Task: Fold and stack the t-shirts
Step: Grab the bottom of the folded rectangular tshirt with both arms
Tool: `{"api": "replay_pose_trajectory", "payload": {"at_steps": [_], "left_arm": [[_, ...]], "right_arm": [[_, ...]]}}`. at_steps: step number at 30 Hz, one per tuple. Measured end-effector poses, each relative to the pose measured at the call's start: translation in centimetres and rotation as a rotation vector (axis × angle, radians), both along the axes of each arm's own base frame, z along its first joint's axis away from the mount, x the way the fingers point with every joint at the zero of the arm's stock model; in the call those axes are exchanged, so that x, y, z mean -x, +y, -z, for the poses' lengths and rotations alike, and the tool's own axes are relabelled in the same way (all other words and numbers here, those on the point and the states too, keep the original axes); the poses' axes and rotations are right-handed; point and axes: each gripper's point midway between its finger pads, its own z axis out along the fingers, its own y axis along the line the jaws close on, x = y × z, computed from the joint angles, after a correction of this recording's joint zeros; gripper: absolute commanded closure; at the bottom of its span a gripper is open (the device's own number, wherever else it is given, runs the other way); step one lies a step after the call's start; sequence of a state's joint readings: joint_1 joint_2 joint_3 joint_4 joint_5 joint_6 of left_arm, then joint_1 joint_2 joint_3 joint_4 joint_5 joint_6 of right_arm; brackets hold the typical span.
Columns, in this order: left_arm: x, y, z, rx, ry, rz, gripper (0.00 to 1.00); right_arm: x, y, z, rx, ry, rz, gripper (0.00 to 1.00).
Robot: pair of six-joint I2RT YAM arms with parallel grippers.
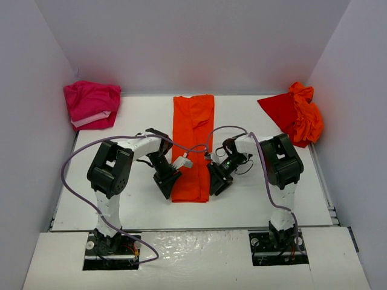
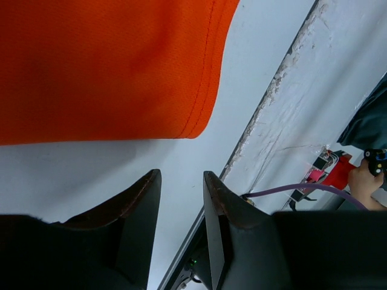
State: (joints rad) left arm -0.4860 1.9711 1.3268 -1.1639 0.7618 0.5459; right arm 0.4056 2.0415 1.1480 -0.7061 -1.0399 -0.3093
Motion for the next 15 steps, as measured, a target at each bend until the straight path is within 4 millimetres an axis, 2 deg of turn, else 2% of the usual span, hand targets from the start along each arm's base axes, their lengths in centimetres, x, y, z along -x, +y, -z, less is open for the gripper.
{"api": "replay_pose_trajectory", "payload": {"at_steps": [9, 15], "left_arm": [[-0.2, -0.4, 0.5, 0.003, 0.021, -0.028, 0.74], [0.0, -0.7, 1.2, -0.004, 0.051, -0.036, 0.74]], "right_arm": [[0.9, 2.1, 0.2, -0.034, 0.143, 0.071, 0.55], [0.9, 2.8, 0.2, -0.064, 0.139, 0.073, 0.54]]}}
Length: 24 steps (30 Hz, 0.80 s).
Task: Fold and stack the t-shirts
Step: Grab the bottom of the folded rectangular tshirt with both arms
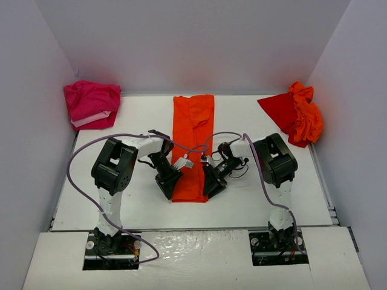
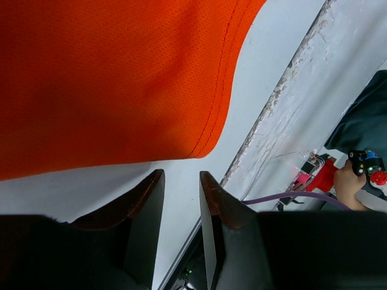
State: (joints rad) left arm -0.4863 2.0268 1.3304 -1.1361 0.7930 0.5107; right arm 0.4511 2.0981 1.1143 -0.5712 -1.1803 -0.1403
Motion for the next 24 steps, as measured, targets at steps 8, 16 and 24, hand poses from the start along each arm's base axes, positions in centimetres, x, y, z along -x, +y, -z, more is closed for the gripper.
{"api": "replay_pose_trajectory", "payload": {"at_steps": [8, 16, 24], "left_arm": [[0.6, -0.5, 0.6, -0.002, 0.044, 0.002, 0.74], [0.4, -1.1, 0.2, 0.019, 0.047, -0.007, 0.73], [0.3, -1.2, 0.1, 0.021, 0.048, -0.011, 0.54]], "right_arm": [[0.2, 0.1, -0.1, 0.004, -0.009, 0.025, 0.54], [0.3, 0.0, 0.0, 0.026, -0.032, 0.027, 0.54], [0.3, 0.0, 0.0, 0.028, -0.030, 0.029, 0.54]]}}
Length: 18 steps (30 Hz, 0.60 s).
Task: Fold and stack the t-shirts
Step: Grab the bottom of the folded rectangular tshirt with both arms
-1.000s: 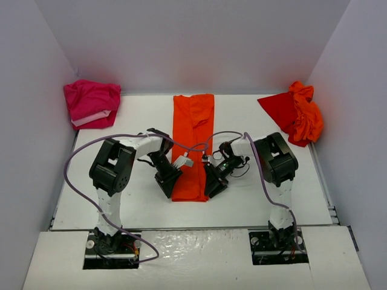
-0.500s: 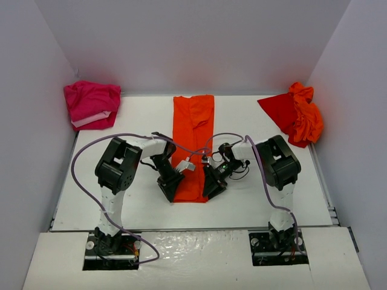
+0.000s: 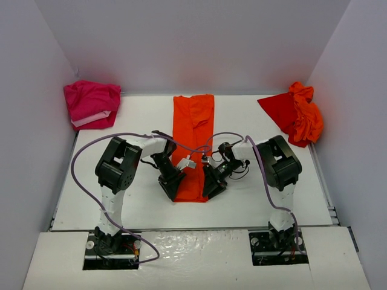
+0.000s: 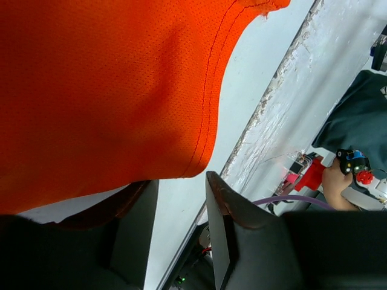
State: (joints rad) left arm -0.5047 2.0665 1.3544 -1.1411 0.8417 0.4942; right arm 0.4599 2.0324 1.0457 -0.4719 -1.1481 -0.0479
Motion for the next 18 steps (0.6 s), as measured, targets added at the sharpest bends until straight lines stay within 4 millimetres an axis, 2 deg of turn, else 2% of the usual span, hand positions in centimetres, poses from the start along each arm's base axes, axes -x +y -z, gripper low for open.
{"api": "replay_pose_trajectory", "payload": {"at_steps": [2, 10, 14, 18], "left_arm": [[0.04, -0.03, -0.14, 0.005, 0.005, -0.002, 0.34], [0.39, -0.26, -1.03, 0.031, 0.047, -0.020, 0.33], [0.34, -0.47, -0.96, 0.028, 0.080, -0.027, 0.39], [0.34, -0.62, -0.65, 0.027, 0.107, -0.033, 0.60]], "right_arm": [[0.00, 0.00, -0.01, -0.001, -0.001, 0.000, 0.54], [0.02, 0.02, 0.01, 0.001, -0.001, 0.000, 0.54], [0.08, 0.05, 0.02, 0.003, -0.001, -0.003, 0.54], [0.19, 0.09, 0.09, 0.008, -0.003, -0.008, 0.61]]}}
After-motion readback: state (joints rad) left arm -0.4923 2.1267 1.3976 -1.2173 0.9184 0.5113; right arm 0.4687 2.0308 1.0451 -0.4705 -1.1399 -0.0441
